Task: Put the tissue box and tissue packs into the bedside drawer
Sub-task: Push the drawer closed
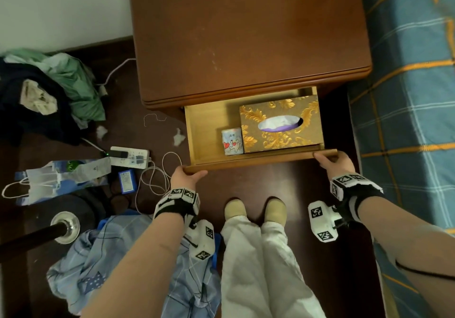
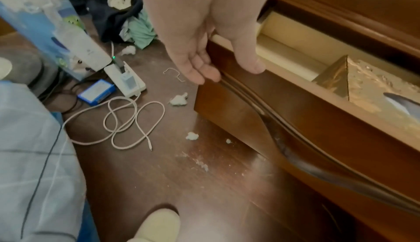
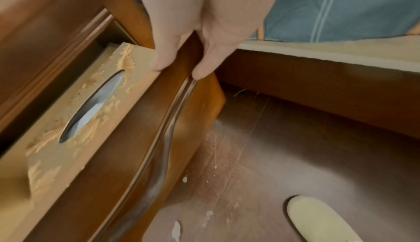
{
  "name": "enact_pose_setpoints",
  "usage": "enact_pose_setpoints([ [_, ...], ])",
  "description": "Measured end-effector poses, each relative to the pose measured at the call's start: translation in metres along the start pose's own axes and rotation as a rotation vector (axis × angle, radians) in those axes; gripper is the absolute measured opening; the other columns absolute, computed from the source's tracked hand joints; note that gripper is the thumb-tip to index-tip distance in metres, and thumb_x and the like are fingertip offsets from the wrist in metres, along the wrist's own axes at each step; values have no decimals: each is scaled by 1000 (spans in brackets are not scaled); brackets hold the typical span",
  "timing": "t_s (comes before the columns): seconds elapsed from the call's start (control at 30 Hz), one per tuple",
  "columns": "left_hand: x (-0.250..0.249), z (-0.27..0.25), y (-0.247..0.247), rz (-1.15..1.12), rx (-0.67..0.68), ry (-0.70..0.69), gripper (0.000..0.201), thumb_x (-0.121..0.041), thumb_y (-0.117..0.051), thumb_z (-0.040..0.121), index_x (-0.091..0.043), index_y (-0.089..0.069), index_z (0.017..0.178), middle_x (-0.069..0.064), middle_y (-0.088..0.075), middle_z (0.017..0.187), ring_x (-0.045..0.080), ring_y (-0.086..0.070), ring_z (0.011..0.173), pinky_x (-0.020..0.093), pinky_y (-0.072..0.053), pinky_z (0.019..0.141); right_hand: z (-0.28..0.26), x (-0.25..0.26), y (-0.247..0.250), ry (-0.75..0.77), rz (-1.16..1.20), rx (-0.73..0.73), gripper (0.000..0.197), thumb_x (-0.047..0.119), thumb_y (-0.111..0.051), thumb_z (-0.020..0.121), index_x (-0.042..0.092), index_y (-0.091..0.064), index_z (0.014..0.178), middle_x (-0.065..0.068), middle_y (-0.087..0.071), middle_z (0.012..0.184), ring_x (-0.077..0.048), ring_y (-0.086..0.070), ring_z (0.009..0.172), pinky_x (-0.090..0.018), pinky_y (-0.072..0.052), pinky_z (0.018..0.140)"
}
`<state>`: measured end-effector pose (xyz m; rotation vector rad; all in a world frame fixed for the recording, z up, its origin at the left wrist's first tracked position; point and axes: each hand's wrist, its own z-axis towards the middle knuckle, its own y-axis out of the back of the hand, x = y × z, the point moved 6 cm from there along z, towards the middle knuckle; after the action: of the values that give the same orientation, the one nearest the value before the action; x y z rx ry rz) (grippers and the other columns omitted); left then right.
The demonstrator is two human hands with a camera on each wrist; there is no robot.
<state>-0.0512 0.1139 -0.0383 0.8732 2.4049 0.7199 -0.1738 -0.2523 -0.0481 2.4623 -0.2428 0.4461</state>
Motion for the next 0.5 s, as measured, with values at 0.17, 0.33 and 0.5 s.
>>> enact_pose_setpoints([
  [0.17, -10, -1, 4, -260, -164, -10, 72, -15, -80, 71, 2, -42, 129, 21, -62, 121, 34, -59, 114, 37, -46, 94, 0, 15, -1, 77, 106, -42, 49, 28, -65, 82, 1, -54, 122, -18, -63, 122, -31, -58, 113, -28, -39, 84],
  [0.33, -51, 15, 15, -344, -256, 23, 72, -20, -80, 72, 4, -39, 126, 23, -58, 127, 33, -56, 118, 40, -44, 99, 21, 55, -11, 44, 318, -81, 56, 25, -66, 82, 6, -48, 131, -11, -61, 128, -22, -58, 115, -24, -38, 88],
  [0.5, -101, 44, 15, -110, -68, 51, 47, -46, -55, 88, 0, -64, 95, 22, -68, 110, 33, -63, 109, 37, -47, 90, 41, 108, -26, -3, 500, 43, 42, 11, -52, 90, 2, -46, 131, -15, -56, 130, -27, -52, 123, -28, -42, 102],
])
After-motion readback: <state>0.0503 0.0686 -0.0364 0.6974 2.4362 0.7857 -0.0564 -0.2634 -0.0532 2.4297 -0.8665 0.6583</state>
